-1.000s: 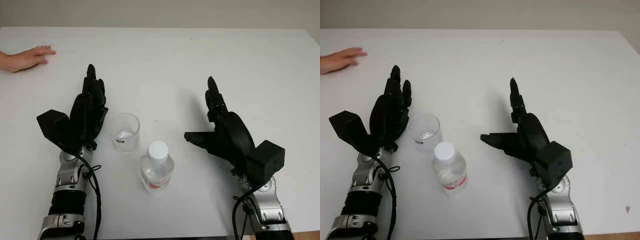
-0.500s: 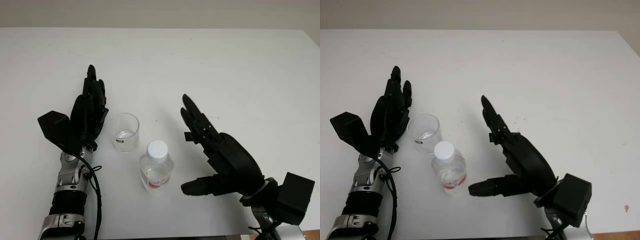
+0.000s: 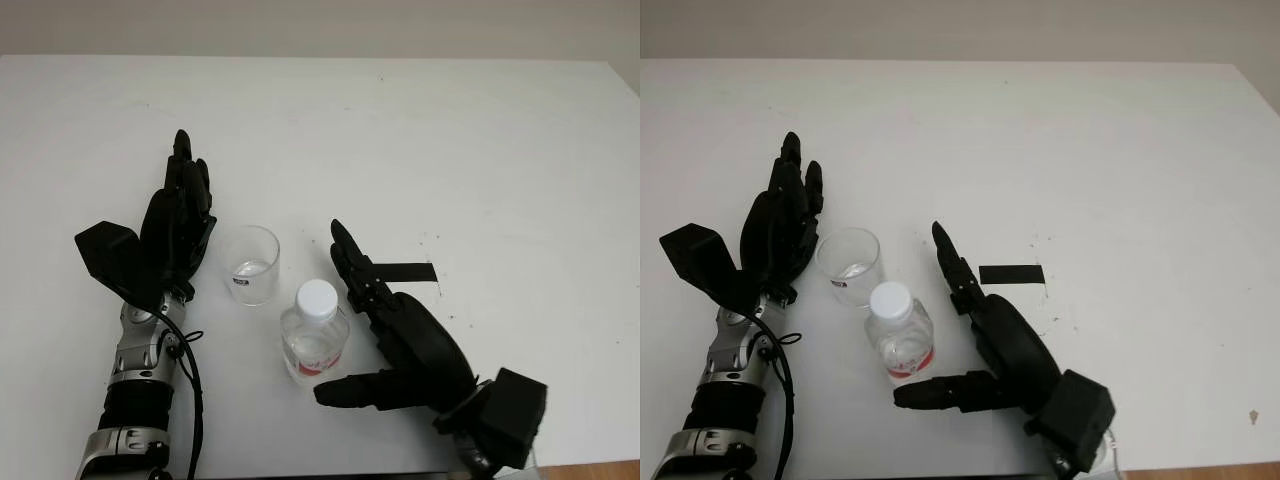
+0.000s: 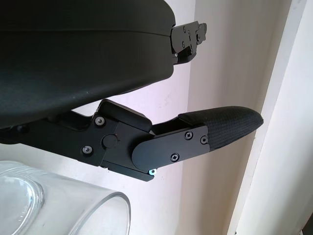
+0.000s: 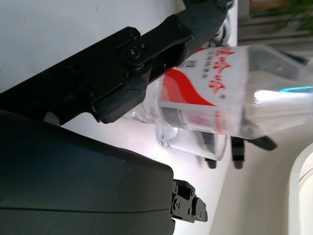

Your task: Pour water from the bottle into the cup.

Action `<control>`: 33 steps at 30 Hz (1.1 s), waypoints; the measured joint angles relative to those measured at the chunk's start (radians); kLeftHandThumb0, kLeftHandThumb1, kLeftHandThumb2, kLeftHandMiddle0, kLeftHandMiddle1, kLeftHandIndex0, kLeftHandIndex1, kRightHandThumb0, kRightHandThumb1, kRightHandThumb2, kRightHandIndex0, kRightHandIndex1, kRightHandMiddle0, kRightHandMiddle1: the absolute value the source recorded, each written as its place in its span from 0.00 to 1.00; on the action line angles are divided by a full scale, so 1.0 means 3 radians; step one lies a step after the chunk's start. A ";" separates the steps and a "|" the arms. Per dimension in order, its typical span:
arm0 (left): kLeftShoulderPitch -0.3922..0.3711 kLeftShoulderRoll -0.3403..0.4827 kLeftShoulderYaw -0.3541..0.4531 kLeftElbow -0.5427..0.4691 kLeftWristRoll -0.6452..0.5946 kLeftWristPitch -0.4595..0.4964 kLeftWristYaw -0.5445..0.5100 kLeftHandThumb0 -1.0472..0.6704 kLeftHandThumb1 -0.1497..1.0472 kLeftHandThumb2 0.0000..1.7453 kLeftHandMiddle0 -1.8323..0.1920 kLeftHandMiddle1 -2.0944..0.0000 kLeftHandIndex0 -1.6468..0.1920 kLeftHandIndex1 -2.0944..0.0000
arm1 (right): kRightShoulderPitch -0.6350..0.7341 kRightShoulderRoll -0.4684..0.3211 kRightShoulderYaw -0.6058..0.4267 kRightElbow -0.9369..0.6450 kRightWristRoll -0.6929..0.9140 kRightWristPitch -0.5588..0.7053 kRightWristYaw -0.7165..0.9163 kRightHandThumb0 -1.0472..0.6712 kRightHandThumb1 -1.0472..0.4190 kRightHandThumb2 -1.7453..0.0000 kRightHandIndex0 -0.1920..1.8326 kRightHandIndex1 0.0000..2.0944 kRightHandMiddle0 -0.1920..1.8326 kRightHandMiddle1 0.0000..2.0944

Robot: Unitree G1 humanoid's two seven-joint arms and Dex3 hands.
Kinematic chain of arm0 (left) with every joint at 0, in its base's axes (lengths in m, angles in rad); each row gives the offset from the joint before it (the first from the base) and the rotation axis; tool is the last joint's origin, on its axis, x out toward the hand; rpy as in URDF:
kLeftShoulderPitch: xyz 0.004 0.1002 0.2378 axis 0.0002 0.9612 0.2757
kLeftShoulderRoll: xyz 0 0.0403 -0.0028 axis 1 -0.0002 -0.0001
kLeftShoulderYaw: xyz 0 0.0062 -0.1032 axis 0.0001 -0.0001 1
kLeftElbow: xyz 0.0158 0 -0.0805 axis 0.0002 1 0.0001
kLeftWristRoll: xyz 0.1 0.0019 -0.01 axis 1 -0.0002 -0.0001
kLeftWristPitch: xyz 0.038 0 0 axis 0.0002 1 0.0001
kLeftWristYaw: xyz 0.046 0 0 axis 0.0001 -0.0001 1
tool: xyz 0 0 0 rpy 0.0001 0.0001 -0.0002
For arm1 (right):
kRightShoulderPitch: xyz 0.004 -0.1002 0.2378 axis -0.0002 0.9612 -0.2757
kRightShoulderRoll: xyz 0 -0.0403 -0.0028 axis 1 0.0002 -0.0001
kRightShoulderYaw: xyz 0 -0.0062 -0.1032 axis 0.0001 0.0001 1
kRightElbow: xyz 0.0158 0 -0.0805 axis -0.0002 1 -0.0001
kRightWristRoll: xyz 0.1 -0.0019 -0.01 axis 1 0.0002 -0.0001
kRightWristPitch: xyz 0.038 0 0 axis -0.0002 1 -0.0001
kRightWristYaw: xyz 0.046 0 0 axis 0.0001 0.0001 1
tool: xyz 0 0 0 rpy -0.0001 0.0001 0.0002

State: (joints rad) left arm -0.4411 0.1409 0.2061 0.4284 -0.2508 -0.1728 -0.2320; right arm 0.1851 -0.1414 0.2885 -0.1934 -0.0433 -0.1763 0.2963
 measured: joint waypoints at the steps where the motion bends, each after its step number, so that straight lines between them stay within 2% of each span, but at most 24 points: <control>1: 0.0000 -0.0002 0.0000 0.0000 0.0000 0.0000 0.0001 0.13 1.00 0.39 1.00 0.99 1.00 1.00 | -0.0013 0.0024 0.0025 0.0023 -0.0044 -0.0024 -0.0046 0.01 0.13 0.97 0.00 0.00 0.00 0.00; 8: 0.0000 -0.0016 0.0000 -0.0002 -0.0014 0.0000 0.0003 0.13 1.00 0.40 1.00 1.00 1.00 1.00 | -0.0049 0.0211 0.0143 0.0213 -0.0175 -0.0225 -0.0264 0.00 0.11 0.96 0.00 0.00 0.00 0.00; 18: -0.0019 -0.0033 -0.0001 0.0035 -0.0009 -0.0069 0.0028 0.12 1.00 0.40 1.00 0.99 1.00 1.00 | -0.0045 0.0218 0.0225 0.0269 -0.0086 -0.0303 -0.0157 0.04 0.13 0.98 0.00 0.00 0.00 0.00; 20: -0.0021 -0.0033 -0.0002 0.0046 -0.0006 -0.0084 0.0030 0.12 1.00 0.40 1.00 0.99 1.00 1.00 | -0.0041 0.0218 0.0230 0.0267 -0.0066 -0.0302 -0.0142 0.05 0.15 0.98 0.02 0.01 0.02 0.01; 21: -0.0022 -0.0033 -0.0001 0.0057 -0.0006 -0.0092 0.0031 0.13 1.00 0.40 1.00 0.99 1.00 1.00 | -0.0041 0.0218 0.0229 0.0266 -0.0069 -0.0302 -0.0150 0.09 0.15 0.98 0.07 0.04 0.07 0.04; 22: -0.0022 -0.0033 -0.0001 0.0065 -0.0006 -0.0095 0.0032 0.12 1.00 0.40 1.00 0.99 1.00 1.00 | -0.0041 0.0219 0.0225 0.0265 -0.0083 -0.0302 -0.0168 0.13 0.15 0.97 0.13 0.13 0.12 0.13; 23: -0.0022 -0.0033 -0.0001 0.0070 -0.0006 -0.0096 0.0034 0.12 1.00 0.40 1.00 0.98 1.00 1.00 | -0.0041 0.0221 0.0223 0.0264 -0.0100 -0.0301 -0.0193 0.20 0.15 0.97 0.10 0.50 0.09 0.48; 24: -0.0022 -0.0033 -0.0001 0.0072 -0.0006 -0.0097 0.0034 0.12 1.00 0.40 1.00 0.99 1.00 1.00 | -0.0041 0.0222 0.0223 0.0260 -0.0118 -0.0296 -0.0218 0.25 0.15 0.97 0.13 0.72 0.12 0.68; 25: -0.0022 -0.0033 -0.0001 0.0073 -0.0006 -0.0097 0.0034 0.12 1.00 0.40 1.00 0.99 1.00 1.00 | -0.0042 0.0223 0.0223 0.0258 -0.0173 -0.0300 -0.0261 0.28 0.13 0.96 0.24 0.86 0.18 0.81; 26: -0.0023 -0.0032 -0.0001 0.0073 -0.0006 -0.0098 0.0034 0.12 1.00 0.40 1.00 0.99 1.00 1.00 | -0.0043 0.0223 0.0226 0.0257 -0.0274 -0.0316 -0.0326 0.30 0.08 0.96 0.49 0.94 0.34 0.92; 27: -0.0023 -0.0032 0.0000 0.0073 -0.0006 -0.0097 0.0034 0.13 1.00 0.40 1.00 0.99 1.00 1.00 | -0.0046 0.0220 0.0223 0.0257 -0.0376 -0.0328 -0.0390 0.31 0.06 0.96 0.58 0.97 0.39 0.96; 28: -0.0024 -0.0031 0.0000 0.0072 -0.0006 -0.0097 0.0034 0.13 1.00 0.40 1.00 0.98 1.00 1.00 | -0.0048 0.0217 0.0227 0.0257 -0.0450 -0.0342 -0.0436 0.31 0.06 0.96 0.63 0.98 0.42 0.98; 29: -0.0024 -0.0031 0.0000 0.0072 -0.0006 -0.0097 0.0034 0.13 1.00 0.39 1.00 0.98 1.00 1.00 | -0.0062 0.0221 0.0236 0.0250 -0.0511 -0.0349 -0.0473 0.30 0.02 0.93 0.76 0.99 0.54 0.99; 30: -0.0027 -0.0031 0.0000 0.0072 -0.0006 -0.0098 0.0034 0.13 1.00 0.39 1.00 0.98 1.00 1.00 | -0.0072 0.0223 0.0243 0.0233 -0.0557 -0.0348 -0.0501 0.30 0.01 0.91 0.85 1.00 0.62 1.00; 32: -0.0031 -0.0027 0.0000 0.0072 -0.0005 -0.0097 0.0048 0.13 1.00 0.39 1.00 0.98 1.00 1.00 | -0.0073 0.0223 0.0254 0.0206 -0.0648 -0.0346 -0.0556 0.31 0.00 0.85 0.94 1.00 0.73 1.00; 33: -0.0031 -0.0024 0.0000 0.0071 -0.0005 -0.0097 0.0057 0.13 1.00 0.39 1.00 0.98 1.00 1.00 | -0.0073 0.0223 0.0257 0.0199 -0.0674 -0.0345 -0.0576 0.32 0.00 0.84 0.95 1.00 0.74 1.00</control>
State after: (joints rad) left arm -0.4505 0.1336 0.2062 0.4496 -0.2522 -0.2020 -0.2149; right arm 0.1632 -0.0745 0.3657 -0.1336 -0.2454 -0.2797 0.1236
